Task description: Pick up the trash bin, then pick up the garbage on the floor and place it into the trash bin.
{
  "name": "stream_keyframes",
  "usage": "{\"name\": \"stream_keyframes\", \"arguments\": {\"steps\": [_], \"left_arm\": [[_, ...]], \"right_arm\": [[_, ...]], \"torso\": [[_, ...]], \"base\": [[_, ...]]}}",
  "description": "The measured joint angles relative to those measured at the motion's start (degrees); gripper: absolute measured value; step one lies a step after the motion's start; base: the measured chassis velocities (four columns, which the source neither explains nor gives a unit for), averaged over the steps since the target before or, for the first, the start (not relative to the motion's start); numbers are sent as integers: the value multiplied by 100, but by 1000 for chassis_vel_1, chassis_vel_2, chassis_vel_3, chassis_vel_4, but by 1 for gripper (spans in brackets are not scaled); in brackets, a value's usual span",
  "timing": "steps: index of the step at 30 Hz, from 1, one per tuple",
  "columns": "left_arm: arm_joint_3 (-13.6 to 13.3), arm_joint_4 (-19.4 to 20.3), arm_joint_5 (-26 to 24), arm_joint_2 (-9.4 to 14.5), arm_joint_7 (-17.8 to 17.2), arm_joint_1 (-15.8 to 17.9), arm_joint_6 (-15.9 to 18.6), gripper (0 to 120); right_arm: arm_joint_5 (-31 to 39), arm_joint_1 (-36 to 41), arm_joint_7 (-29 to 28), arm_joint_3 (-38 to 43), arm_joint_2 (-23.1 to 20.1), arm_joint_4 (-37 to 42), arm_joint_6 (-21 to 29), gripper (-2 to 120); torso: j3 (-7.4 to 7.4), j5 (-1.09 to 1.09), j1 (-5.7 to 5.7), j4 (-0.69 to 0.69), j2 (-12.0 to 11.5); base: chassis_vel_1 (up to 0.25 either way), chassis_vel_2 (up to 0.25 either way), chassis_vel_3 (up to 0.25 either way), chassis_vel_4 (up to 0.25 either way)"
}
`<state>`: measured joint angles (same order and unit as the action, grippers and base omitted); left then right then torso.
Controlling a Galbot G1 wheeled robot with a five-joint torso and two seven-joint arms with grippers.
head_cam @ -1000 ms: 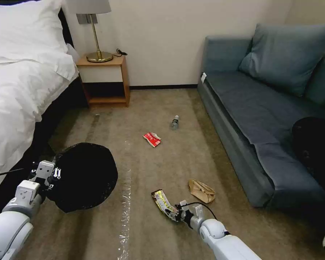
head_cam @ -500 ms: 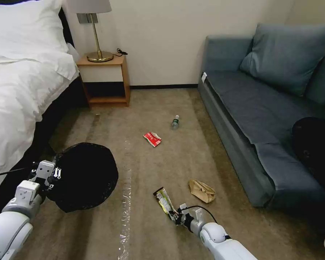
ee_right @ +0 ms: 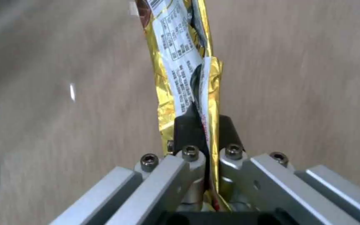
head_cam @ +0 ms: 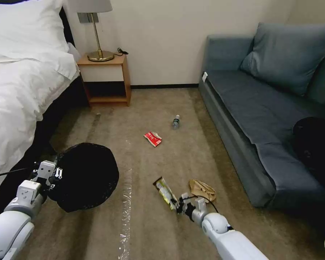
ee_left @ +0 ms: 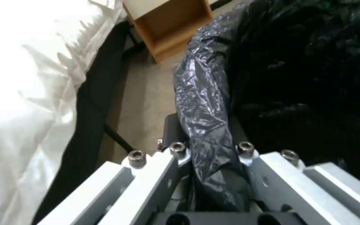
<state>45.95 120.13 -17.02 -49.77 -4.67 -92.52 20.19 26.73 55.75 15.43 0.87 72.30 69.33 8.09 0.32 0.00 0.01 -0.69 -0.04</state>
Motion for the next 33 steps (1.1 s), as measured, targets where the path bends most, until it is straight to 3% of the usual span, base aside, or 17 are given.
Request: {"name": "stream_keyframes", "arguments": {"steps": [4,10,19,33], "left_arm": [[-38,0,10,-32,1,25,0,5],[-289,-91,66,-265,20,261,-49,5],[-463,-285,81,-424,79,536,-123,5],[-820,-584,52,-696,87,944,-151,5]], "right_arm": [[27,-40,-3,43,5,117,-12,0],[581,-313,-193,126,7,1186,232,0],[1560,-692,-218,-548,-83,2376,430,0],[2001,-975,80,-1615,401,2277,39,0]], "torso": [[0,0,0,0,0],[0,0,0,0,0],[0,0,0,-1,0],[-1,0,0,0,0]], "base": [[0,0,0,0],[0,0,0,0],[0,0,0,0],[0,0,0,0]]}}
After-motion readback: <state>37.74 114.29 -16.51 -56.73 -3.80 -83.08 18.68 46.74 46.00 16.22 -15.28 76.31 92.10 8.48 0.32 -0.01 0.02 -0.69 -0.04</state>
